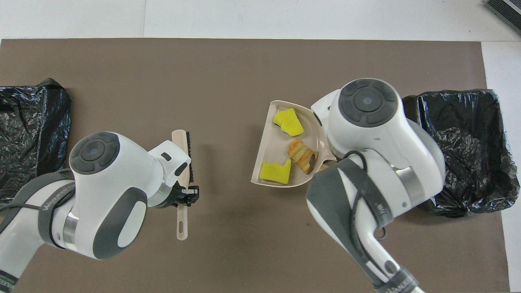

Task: Sweep and dump trash in bin
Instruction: 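Carry the loaded dustpan to the bin with the right gripper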

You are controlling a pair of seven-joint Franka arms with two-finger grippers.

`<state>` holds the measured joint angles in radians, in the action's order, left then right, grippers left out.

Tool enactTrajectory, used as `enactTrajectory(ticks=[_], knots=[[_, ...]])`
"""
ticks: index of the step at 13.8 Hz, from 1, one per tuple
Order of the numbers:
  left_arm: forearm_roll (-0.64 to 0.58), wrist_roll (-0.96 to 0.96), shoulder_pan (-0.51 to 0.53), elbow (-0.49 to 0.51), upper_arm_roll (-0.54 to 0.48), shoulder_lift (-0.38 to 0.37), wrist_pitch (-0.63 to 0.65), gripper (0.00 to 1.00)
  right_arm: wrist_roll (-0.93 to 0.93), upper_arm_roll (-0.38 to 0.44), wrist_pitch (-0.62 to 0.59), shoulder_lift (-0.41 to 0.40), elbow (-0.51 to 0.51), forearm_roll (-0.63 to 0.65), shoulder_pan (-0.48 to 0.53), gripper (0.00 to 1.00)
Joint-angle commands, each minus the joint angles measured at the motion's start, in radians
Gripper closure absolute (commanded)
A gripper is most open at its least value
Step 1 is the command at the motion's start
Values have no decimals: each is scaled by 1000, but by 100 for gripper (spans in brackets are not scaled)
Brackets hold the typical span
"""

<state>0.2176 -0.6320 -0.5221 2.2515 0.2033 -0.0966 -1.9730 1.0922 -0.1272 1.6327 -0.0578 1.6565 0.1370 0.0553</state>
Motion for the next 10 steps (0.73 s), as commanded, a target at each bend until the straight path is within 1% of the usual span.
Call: enactTrajectory(ticks=[1,3,5,8,9,10], knots=[[-17,-128,-129,98,-15,-46,-65,100,47,-6,-31,1,-34,-7,108,100],[-15,-207,-208,144,-15,-43,-147,100,90,0,-13,1,-32,13,208,100],[-6,-209,-229,181,-13,-46,-185,100,185,-2,30,1,-26,116,254,100],[-3,-199,-231,215,-15,-51,-201,100,322,-2,103,1,-21,205,333,100],[-3,-192,-228,214,-15,-52,-199,74,377,-2,146,-4,-18,251,359,100],[-3,-189,-225,201,-15,-45,-192,32,433,-2,198,-11,-11,281,389,100]])
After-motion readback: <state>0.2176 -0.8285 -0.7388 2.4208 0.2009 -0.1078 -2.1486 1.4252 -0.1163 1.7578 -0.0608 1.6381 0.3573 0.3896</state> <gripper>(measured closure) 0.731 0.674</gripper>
